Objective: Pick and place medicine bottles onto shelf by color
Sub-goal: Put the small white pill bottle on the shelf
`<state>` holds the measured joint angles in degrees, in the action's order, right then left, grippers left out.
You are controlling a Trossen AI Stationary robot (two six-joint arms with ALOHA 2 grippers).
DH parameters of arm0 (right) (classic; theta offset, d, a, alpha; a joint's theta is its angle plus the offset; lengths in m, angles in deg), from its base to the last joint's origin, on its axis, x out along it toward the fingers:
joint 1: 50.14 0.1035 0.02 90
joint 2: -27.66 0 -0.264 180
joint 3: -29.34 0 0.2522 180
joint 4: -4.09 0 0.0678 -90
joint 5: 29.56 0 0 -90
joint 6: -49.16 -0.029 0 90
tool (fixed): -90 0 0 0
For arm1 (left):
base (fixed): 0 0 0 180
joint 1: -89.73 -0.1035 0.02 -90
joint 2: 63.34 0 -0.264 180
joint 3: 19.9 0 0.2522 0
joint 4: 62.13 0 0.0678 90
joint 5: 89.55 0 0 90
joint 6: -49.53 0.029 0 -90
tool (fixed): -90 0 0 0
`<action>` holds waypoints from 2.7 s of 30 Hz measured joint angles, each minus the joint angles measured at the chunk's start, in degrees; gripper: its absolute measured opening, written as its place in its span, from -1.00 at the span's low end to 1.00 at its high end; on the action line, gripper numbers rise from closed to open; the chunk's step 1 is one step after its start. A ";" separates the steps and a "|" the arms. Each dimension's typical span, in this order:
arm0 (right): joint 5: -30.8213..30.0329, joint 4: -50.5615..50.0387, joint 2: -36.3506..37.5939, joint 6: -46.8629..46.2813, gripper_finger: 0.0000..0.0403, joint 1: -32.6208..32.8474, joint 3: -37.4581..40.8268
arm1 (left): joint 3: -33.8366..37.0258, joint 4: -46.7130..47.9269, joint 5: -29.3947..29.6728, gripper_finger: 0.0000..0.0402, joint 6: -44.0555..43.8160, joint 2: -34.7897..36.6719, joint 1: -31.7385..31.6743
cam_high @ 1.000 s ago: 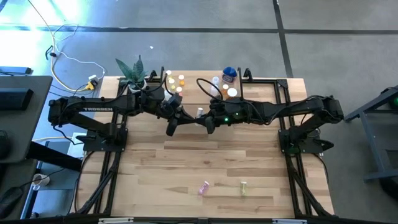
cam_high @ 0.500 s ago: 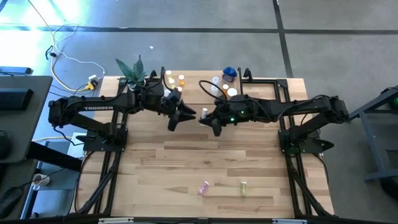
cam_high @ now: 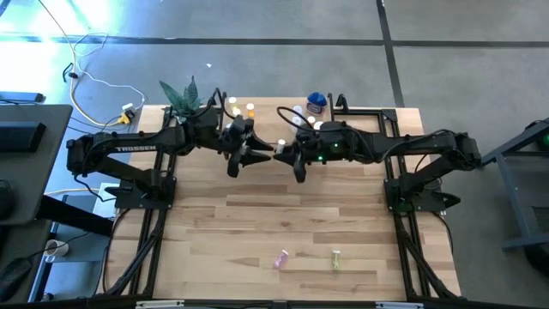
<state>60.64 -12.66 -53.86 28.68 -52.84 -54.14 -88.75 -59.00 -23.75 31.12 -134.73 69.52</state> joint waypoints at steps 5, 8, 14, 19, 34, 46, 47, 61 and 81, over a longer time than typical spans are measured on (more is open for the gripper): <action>0.07 0.80 -0.12 4.76 -0.67 -0.25 0.01 | 0.00 -0.42 4.52 -0.11 0.00 -0.37 -0.27; 0.84 1.00 -0.79 5.68 -0.67 -0.80 0.01 | 0.00 -2.64 4.79 -0.10 0.00 -0.64 -0.48; 3.43 2.25 -1.68 6.00 -0.67 -2.31 0.05 | -0.07 -4.62 5.09 -0.10 0.11 -1.68 -0.42; 5.99 4.24 -2.27 6.00 -0.67 -2.95 0.03 | -0.07 -6.05 6.21 -0.10 -0.40 -3.43 -0.37; 6.47 3.00 -2.69 5.06 -0.67 -2.99 0.05 | -0.04 -8.46 6.06 -0.42 -1.91 -5.31 -0.46; 6.78 2.37 -2.60 4.01 -0.67 -2.95 0.05 | -0.02 -8.45 6.25 -0.63 1.07 -5.29 0.39; 6.78 2.39 -2.60 4.01 -0.67 -2.95 0.05 | -0.02 -8.46 6.22 -0.62 1.07 -5.29 0.39; 7.11 -0.83 -0.58 5.52 -0.13 -3.50 0.05 | 0.00 -8.22 -12.55 -0.62 -9.15 0.06 -6.49; 19.14 30.75 4.24 15.41 -0.04 -5.08 0.03 | 0.00 -27.48 -46.78 -0.63 -29.90 3.87 -3.74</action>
<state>79.78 18.08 -49.62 44.09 -57.91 -54.11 -88.75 -86.48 -70.53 1.21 -130.87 65.79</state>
